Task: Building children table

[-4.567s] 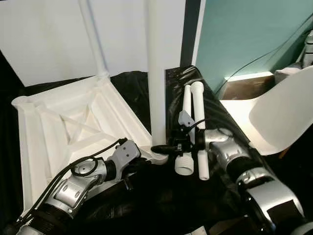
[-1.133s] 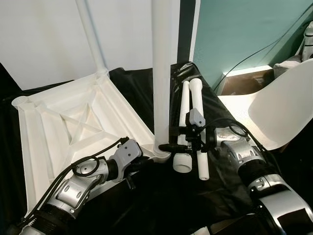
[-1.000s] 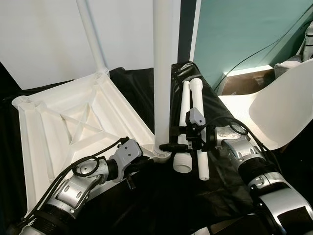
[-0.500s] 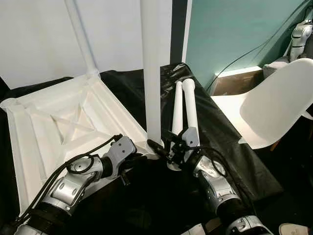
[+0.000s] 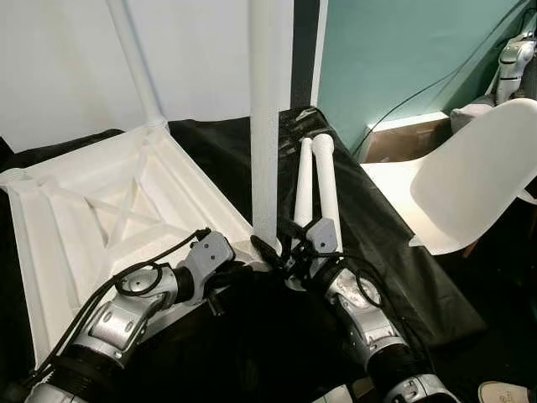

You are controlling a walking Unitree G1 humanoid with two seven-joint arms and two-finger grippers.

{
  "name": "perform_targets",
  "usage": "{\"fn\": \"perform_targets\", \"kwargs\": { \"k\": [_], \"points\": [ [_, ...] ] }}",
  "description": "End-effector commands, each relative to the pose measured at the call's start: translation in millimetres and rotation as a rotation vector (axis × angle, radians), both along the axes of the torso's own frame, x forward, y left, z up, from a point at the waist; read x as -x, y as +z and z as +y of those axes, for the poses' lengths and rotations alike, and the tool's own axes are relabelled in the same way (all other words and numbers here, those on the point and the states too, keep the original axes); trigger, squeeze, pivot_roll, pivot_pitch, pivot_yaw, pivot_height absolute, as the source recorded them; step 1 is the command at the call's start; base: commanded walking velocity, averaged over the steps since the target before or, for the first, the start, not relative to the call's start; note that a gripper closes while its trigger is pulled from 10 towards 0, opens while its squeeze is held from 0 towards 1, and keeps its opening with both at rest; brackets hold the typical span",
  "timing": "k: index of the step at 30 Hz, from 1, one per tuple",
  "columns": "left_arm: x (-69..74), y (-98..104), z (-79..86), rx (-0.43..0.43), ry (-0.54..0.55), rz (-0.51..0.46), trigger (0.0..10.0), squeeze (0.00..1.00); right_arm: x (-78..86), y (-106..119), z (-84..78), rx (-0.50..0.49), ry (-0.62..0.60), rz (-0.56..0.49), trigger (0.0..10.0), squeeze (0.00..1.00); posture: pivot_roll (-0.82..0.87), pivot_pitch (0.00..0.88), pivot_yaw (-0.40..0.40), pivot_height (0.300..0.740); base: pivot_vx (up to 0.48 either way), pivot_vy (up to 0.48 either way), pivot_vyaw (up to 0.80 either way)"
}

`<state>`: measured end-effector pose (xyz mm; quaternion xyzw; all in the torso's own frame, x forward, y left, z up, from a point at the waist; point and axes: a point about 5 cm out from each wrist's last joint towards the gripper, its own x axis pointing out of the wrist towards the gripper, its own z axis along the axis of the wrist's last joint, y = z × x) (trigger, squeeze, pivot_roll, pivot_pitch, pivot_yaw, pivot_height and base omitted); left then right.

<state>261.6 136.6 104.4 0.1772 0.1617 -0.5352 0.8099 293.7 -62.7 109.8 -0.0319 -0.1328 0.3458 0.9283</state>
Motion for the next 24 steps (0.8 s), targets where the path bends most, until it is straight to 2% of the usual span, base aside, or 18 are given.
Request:
{"fn": "perform_targets", "kwargs": {
  "k": [1, 2, 3, 4, 7, 8, 9, 10, 11, 12, 13, 15, 16, 19, 22, 24],
  "points": [
    [27.5, -26.6, -11.5, 0.003, -0.182, 0.208, 10.0, 1.00, -10.5, 12.1, -16.6, -0.042, -0.094, -0.020, 10.0, 1.00, 0.04, 0.000, 0.009, 0.740, 0.000, 0.000, 0.00],
    [27.5, -26.6, -11.5, 0.003, -0.182, 0.208, 10.0, 1.00, -10.5, 12.1, -16.6, -0.042, -0.094, -0.020, 10.0, 1.00, 0.04, 0.000, 0.009, 0.740, 0.000, 0.000, 0.00],
    [27.9, -25.1, -13.0, 0.019, -0.187, 0.210, 10.0, 1.00, -10.2, 12.3, -15.8, -0.035, -0.081, -0.019, 10.0, 0.37, 0.04, 0.000, 0.007, 0.740, 0.000, 0.000, 0.00],
    [27.9, -21.5, -14.4, 0.047, -0.192, 0.200, 10.0, 1.00, -10.0, 12.4, -15.4, -0.028, -0.070, -0.017, 10.0, 0.00, 0.04, 0.000, 0.007, 0.740, 0.000, 0.000, 0.00],
    [27.9, -19.0, -15.3, 0.066, -0.194, 0.190, 10.0, 1.00, -9.8, 12.4, -15.3, -0.024, -0.066, -0.017, 10.0, 0.00, 0.04, 0.000, 0.005, 0.740, 0.000, 0.000, 0.00],
    [26.9, -11.4, -17.2, 0.128, -0.191, 0.175, 10.0, 0.89, -9.6, 12.5, -15.6, -0.020, -0.059, -0.016, 10.0, 0.00, 0.03, 0.000, 0.005, 0.740, 0.000, 0.000, 0.00],
    [25.5, 1.8, -19.4, 0.229, -0.188, 0.155, 10.0, 0.00, -9.4, 12.7, -16.1, -0.015, -0.052, -0.015, 10.0, 0.00, 0.03, 0.000, 0.005, 0.740, 0.000, 0.000, 0.00],
    [23.7, 19.7, -21.3, 0.348, -0.187, 0.122, 10.0, 0.00, -9.0, 12.3, -16.6, -0.006, -0.038, -0.005, 10.0, 0.00, 0.03, 0.000, 0.005, 0.740, 0.000, 0.000, 0.00],
    [23.7, 19.7, -21.3, 0.348, -0.187, 0.122, 10.0, 0.00, -9.0, 12.3, -16.6, -0.006, -0.038, -0.005, 10.0, 0.00, 0.03, 0.000, 0.005, 0.740, 0.000, 0.000, 0.00],
    [23.1, 31.8, -21.7, 0.425, -0.189, 0.098, 10.0, 0.00, -8.8, 12.0, -16.8, 0.001, -0.028, 0.002, 10.0, 0.00, 0.03, 0.000, 0.005, 0.740, 0.000, 0.000, 0.00],
    [23.1, 31.8, -21.7, 0.425, -0.189, 0.098, 10.0, 0.00, -8.8, 12.0, -16.8, 0.001, -0.028, 0.002, 10.0, 0.00, 0.03, 0.000, 0.005, 0.740, 0.000, 0.000, 0.00],
    [20.8, 55.8, -20.4, 0.592, -0.181, 0.041, 10.0, 0.00, -7.0, 9.5, -18.8, 0.030, -0.005, 0.033, 10.0, 0.00, 0.02, 0.000, 0.008, 0.740, 0.000, 0.000, 0.00],
    [20.8, 55.8, -20.4, 0.592, -0.181, 0.041, 10.0, 0.00, -7.0, 9.5, -18.8, 0.030, -0.005, 0.033, 10.0, 0.00, 0.02, 0.000, 0.008, 0.740, 0.000, 0.000, 0.00],
    [15.3, 78.1, -14.8, 0.775, -0.125, -0.042, 10.0, 0.00, -2.5, 8.9, -27.9, 0.057, -0.024, 0.054, 10.0, 0.00, 0.01, 0.000, 0.016, 0.740, 0.000, 0.000, 0.00],
    [10.1, 81.4, -10.0, 0.843, -0.059, -0.073, 10.0, 0.00, 2.7, 10.3, -36.3, 0.044, -0.066, 0.057, 10.0, 0.00, 0.00, 0.000, 0.025, 0.740, 0.000, 0.000, 0.00],
    [10.1, 81.4, -10.0, 0.843, -0.059, -0.073, 10.0, 0.00, 2.7, 10.3, -36.3, 0.044, -0.066, 0.057, 10.0, 0.00, 0.00, 0.000, 0.025, 0.740, 0.000, 0.000, 0.00]
  ]
}}
